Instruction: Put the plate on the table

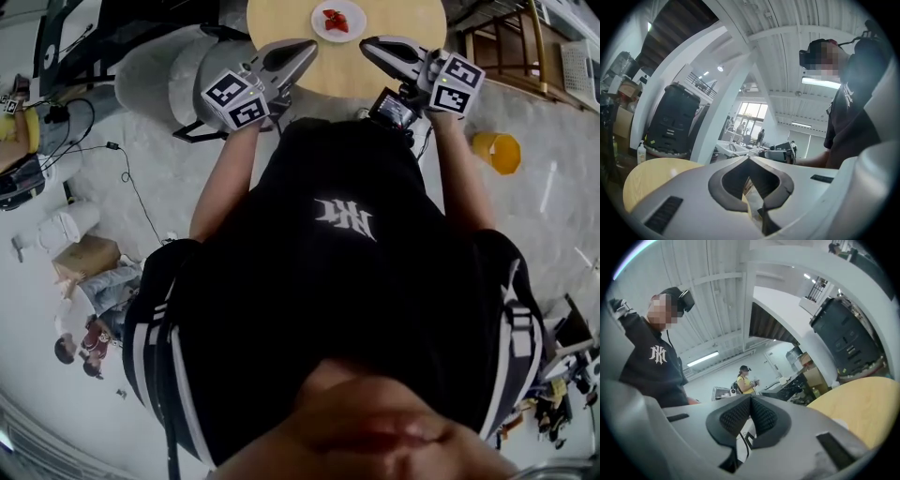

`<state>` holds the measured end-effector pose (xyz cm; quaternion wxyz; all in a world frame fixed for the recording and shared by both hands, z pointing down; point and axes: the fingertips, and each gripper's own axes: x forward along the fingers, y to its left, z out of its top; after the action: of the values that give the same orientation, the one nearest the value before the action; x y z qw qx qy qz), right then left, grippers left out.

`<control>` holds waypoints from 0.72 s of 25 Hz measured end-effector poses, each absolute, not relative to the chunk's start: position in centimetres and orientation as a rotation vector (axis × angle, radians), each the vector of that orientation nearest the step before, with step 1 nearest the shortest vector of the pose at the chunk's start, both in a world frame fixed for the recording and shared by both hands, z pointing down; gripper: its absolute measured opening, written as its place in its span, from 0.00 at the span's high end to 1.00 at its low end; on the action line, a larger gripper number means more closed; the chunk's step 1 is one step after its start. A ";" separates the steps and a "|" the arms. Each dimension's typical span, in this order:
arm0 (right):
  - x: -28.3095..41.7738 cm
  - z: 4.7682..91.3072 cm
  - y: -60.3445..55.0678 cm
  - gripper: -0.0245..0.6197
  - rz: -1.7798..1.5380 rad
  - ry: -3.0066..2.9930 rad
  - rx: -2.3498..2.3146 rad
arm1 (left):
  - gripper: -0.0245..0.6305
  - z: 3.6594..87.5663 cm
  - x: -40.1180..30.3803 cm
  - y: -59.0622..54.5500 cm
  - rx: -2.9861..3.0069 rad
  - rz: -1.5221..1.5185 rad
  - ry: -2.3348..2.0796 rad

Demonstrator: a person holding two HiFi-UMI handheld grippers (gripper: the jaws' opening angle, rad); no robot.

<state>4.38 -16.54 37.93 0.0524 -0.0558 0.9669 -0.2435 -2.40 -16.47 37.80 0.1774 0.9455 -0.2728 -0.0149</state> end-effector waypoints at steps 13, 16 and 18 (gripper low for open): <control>0.7 40.6 -13.2 0.96 -0.731 3.039 -0.372 | 0.96 40.5 -6.3 -13.1 2.678 -0.009 -0.710; 0.1 40.9 -12.6 0.96 -0.734 3.040 -0.403 | 0.96 41.5 -7.2 -12.6 2.678 0.036 -0.726; -0.2 41.2 -12.5 0.96 -0.729 3.037 -0.420 | 0.96 41.9 -7.7 -12.5 2.675 0.034 -0.726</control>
<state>-0.22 -12.46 41.19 -0.0051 -0.1333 0.9637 -0.2313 -7.71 -12.53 41.90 0.1836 0.9486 -0.2573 0.0122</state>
